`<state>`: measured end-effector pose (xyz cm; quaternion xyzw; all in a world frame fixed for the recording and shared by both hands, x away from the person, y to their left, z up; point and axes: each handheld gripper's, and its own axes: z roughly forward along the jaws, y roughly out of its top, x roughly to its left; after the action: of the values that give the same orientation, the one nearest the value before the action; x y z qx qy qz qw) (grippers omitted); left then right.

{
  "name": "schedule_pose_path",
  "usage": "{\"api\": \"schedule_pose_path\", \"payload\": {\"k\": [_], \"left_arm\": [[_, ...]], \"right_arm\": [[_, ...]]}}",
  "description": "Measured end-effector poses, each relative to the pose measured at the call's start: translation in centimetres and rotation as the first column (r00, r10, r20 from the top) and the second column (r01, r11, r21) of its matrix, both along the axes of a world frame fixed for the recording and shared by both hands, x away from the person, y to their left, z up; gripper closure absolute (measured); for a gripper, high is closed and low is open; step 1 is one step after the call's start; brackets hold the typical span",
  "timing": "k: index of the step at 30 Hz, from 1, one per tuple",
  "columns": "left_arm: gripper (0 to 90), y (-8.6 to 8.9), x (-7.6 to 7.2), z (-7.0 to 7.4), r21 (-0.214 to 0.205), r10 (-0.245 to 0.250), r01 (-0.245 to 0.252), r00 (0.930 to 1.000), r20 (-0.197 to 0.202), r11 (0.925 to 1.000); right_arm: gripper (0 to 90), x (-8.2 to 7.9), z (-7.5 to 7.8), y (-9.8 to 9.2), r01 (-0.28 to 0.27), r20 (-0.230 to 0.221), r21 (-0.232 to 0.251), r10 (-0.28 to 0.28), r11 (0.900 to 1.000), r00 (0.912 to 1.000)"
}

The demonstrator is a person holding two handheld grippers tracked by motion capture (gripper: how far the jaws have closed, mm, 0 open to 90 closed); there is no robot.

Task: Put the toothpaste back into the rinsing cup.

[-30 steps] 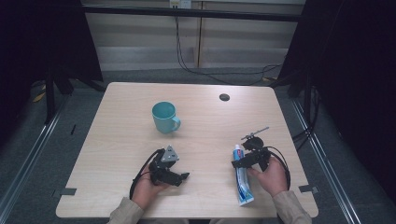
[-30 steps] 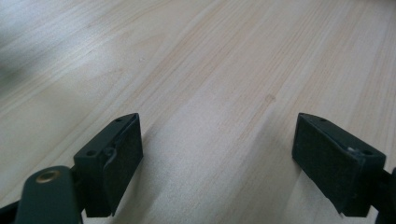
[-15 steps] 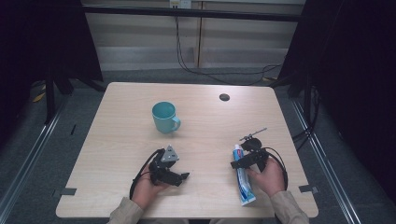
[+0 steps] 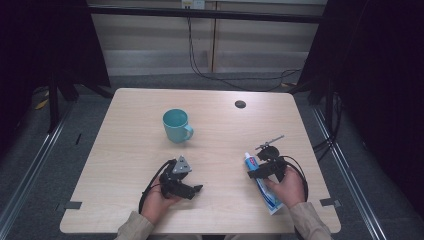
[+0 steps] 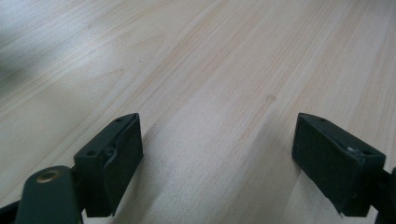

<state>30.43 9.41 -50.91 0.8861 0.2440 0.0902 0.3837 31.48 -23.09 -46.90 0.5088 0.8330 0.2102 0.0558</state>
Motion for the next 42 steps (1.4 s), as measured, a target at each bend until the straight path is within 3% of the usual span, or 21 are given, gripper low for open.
{"api": "schedule_pose_path", "payload": {"k": [4,6,10,11,12,13,14,17,23,26,29,32,34,38,42], "left_arm": [[16.1,0.0,0.0,0.0,0.0,0.001,-0.001,1.0,0.0,1.0],[16.1,0.0,0.1,0.0,0.002,0.0,0.0,1.0,0.001,1.0],[16.1,0.0,0.0,0.0,0.001,0.002,-0.002,1.0,0.0,1.0],[16.1,0.0,0.0,0.0,-0.001,0.003,-0.003,1.0,0.0,1.0],[16.1,0.0,0.1,0.0,0.001,0.0,0.0,1.0,0.003,1.0],[16.1,0.0,0.1,0.0,-0.001,0.0,0.0,1.0,0.001,1.0],[16.1,0.0,0.1,0.0,0.001,-0.001,0.001,1.0,0.003,1.0],[16.2,0.0,0.1,0.0,0.0,0.0,0.0,1.0,0.001,1.0],[16.2,0.0,0.1,0.0,0.001,-0.001,0.001,1.0,0.003,1.0],[16.2,0.0,0.1,0.0,0.001,-0.001,0.001,1.0,0.003,1.0],[16.2,0.0,0.1,0.0,0.001,0.0,0.0,1.0,0.003,1.0],[16.2,0.0,0.1,0.0,0.001,-0.001,0.001,1.0,0.003,1.0],[16.2,0.0,0.1,0.0,0.001,-0.002,0.002,1.0,0.003,1.0],[16.2,0.1,0.1,0.0,0.001,-0.002,0.002,1.0,0.003,1.0],[16.2,0.1,0.1,0.0,0.005,-0.004,0.004,1.0,0.002,1.0]], "right_arm": [[41.3,-0.7,0.0,-0.2,0.0,-0.007,0.002,0.0,1.0,1.0],[37.9,-1.5,-0.6,-0.4,-0.015,-0.033,-0.009,0.015,0.9998,0.9993],[40.1,-2.2,-0.8,-0.2,-0.03,-0.013,-0.048,0.029,0.9984,0.9995],[43.8,-2.4,-0.7,0.1,-0.025,-0.013,-0.068,0.024,0.9974,0.9996],[62.7,-2.5,-0.5,0.3,-0.048,0.018,-0.123,0.051,0.9913,0.9985],[67.8,-2.6,-0.5,0.3,-0.066,0.024,-0.137,0.07,0.9884,0.9972],[69.8,-2.6,-0.4,0.3,-0.084,0.029,-0.143,0.089,0.9861,0.9956],[72.1,-2.2,-0.2,-0.2,-0.089,0.008,-0.098,0.091,0.9912,0.9958],[72.1,-1.8,-0.2,-0.2,-0.128,0.016,-0.056,0.129,0.9903,0.9916],[72.1,-1.5,0.1,0.5,-0.144,0.038,-0.068,0.147,0.9872,0.9884],[72.0,-1.1,0.1,1.0,-0.158,0.028,-0.055,0.16,0.9859,0.9868],[71.3,-1.1,-0.3,1.2,-0.17,0.027,-0.078,0.172,0.9824,0.9847],[70.7,-1.1,-0.4,1.0,-0.163,0.038,-0.056,0.165,0.9851,0.9856],[68.9,-1.3,-0.5,0.9,-0.157,0.052,-0.065,0.16,0.9855,0.9857],[55.6,-1.6,-0.1,0.7,-0.136,0.069,-0.053,0.139,0.9893,0.9879]]}}
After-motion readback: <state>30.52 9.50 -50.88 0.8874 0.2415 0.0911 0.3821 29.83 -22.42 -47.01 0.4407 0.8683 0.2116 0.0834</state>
